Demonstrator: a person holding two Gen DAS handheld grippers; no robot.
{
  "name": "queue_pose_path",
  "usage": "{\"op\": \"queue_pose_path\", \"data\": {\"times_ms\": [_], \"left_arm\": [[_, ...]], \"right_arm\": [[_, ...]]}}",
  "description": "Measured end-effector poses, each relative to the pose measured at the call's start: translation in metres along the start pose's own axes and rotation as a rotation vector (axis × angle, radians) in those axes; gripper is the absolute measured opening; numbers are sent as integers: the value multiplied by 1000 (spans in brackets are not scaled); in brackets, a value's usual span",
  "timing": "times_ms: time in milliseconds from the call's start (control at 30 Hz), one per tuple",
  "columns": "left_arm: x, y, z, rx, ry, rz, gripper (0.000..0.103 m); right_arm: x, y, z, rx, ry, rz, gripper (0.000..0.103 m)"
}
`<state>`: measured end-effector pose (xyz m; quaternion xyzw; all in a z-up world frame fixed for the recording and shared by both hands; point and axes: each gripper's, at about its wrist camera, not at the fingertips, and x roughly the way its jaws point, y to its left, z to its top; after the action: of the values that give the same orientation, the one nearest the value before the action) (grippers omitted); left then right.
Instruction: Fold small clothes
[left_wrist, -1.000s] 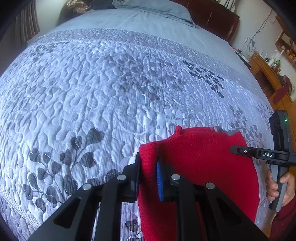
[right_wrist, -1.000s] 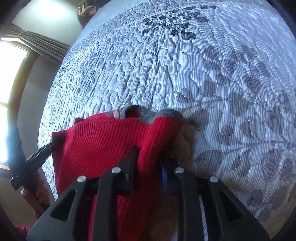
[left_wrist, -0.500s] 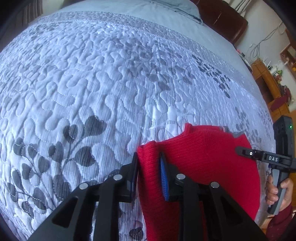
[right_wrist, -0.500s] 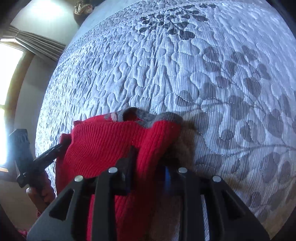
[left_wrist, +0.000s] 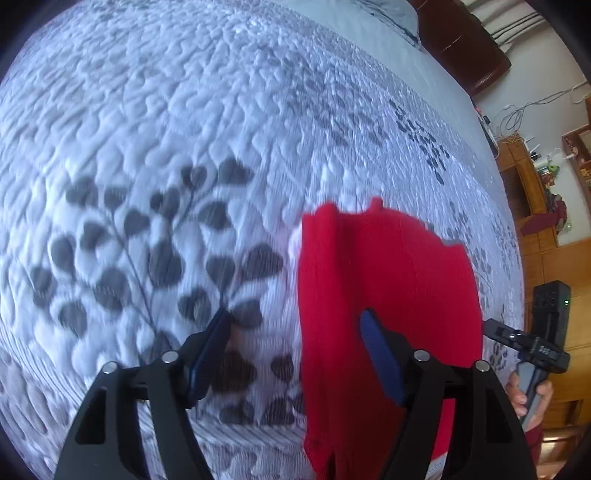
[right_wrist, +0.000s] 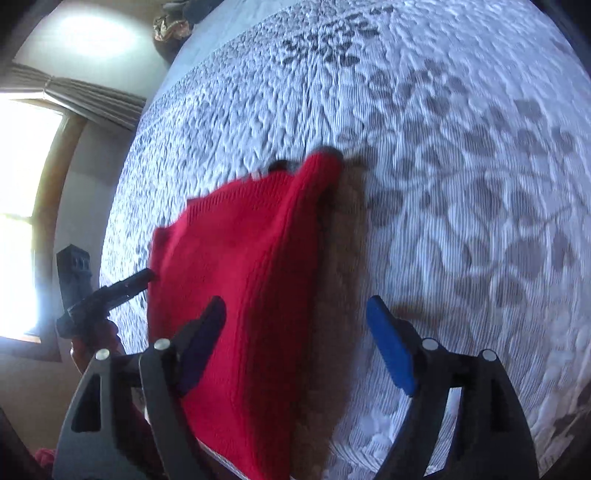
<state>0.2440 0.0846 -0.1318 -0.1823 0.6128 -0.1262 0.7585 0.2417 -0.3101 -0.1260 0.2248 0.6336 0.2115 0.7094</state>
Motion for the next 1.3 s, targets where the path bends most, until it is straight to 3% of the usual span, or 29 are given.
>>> {"op": "queue_pose_path", "data": {"times_ms": [200,300,367,567,600,633,667,700,733,800,900,1167,1300], "left_arm": [[6,-13,-12,38,30,16,78],[15,-22,-10,37,53,-27,78],[20,-17,-8,-22,75,-72,76],[35,-14,-10,-67,108,-192,77],[34,-11,-9,-84,106,-215,72],[33,-8,-9,-99,108,-244,57],[36,-5,-10,-131,137,-325,49],[41,-2,-13,-170,156,-380,43],[44,-3,-13,-175,159,-386,42],[48,-6,-14,-148,156,-372,41],[51,-5,-13,-157,160,-383,37],[22,-50,-24,33,57,-139,32],[12,-67,-28,53,49,-133,30]], "right_arm": [[8,6,-10,-21,9,27,80],[11,7,-11,-36,11,33,80],[12,5,-10,-33,10,46,80],[14,-4,-10,-36,16,126,79],[17,-5,-8,-33,19,145,79],[17,-7,-8,-29,22,159,79],[20,-6,-5,-28,25,176,79],[24,-4,-3,-33,28,189,79],[25,-3,-1,-38,30,193,79],[31,1,2,-45,34,196,76],[37,1,5,-42,46,187,61],[24,9,-7,-53,25,166,37],[3,17,-16,-68,4,165,35]]}}
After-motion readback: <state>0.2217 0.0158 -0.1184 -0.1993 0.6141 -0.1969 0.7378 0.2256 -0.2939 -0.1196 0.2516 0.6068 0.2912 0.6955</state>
